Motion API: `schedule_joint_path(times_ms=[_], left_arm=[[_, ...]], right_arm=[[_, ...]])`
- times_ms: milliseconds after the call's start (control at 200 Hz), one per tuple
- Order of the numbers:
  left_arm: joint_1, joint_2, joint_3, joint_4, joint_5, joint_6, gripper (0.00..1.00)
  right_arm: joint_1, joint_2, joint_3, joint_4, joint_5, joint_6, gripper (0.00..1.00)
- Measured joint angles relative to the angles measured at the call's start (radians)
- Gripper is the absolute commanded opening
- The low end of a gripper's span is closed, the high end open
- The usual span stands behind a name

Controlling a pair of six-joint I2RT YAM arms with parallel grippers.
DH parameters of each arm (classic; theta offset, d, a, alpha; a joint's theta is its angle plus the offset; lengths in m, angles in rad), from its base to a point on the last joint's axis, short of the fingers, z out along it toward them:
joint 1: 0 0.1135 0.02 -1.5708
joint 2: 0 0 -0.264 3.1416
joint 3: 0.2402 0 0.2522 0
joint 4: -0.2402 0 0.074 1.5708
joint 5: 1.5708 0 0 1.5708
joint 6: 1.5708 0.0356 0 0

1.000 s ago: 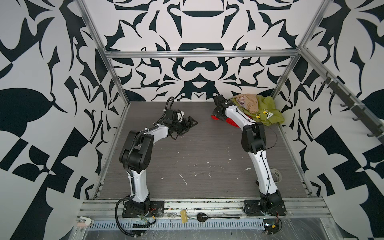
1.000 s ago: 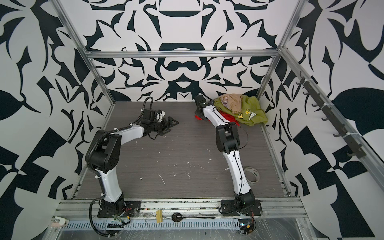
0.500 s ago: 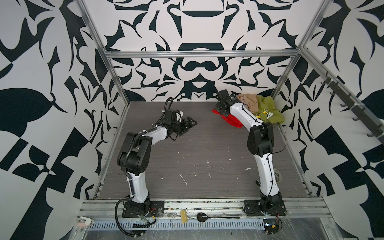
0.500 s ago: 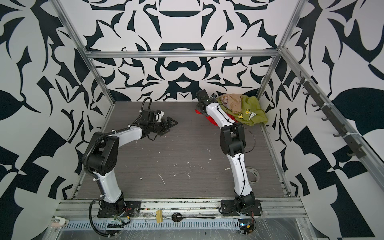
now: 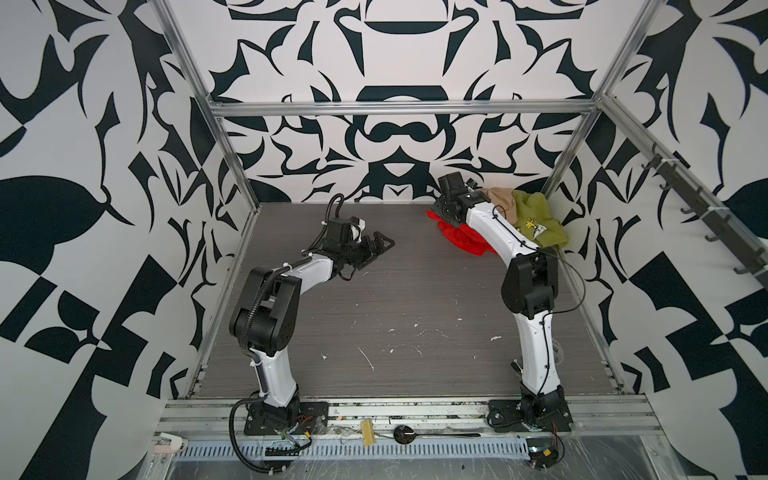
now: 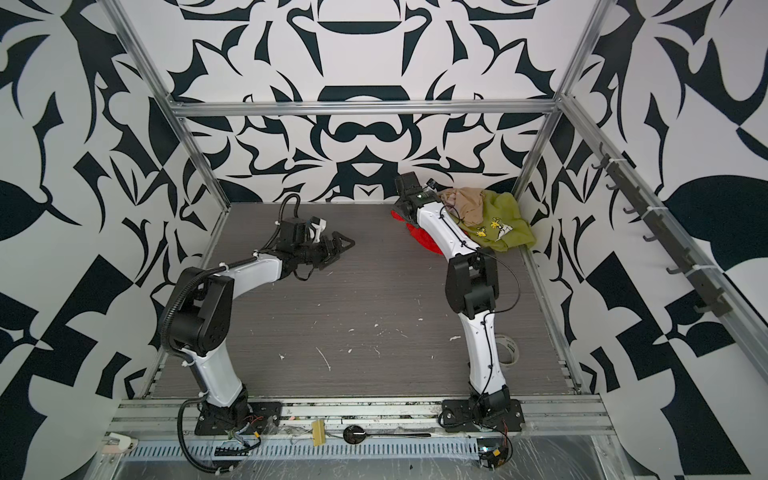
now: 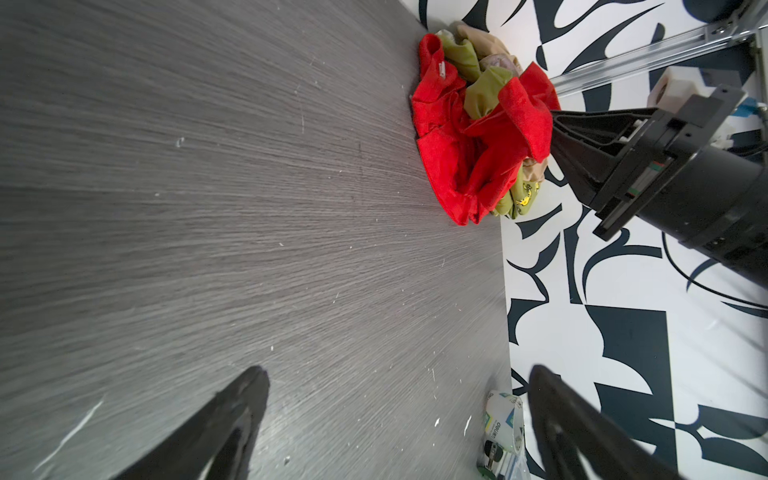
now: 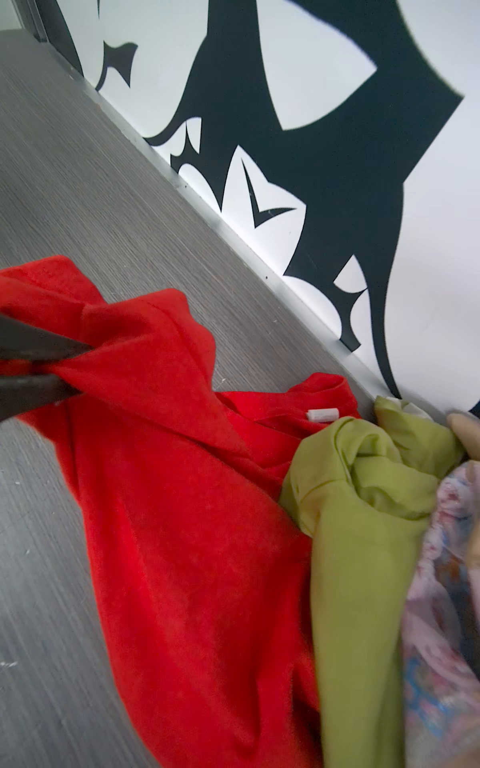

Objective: Pick out a specific cloth from the pile
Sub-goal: 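Lift the red cloth out of the pile with the right gripper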

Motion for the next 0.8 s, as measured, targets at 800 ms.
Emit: schedule_joint_path(times_ms=[800], left_arm=[[-0.002, -0.037, -0.026, 0.016, 0.000, 0.001, 1.00]], right_arm=[[-0.001, -0.163, 0.000, -0.004, 0.043, -0.072, 0.04]])
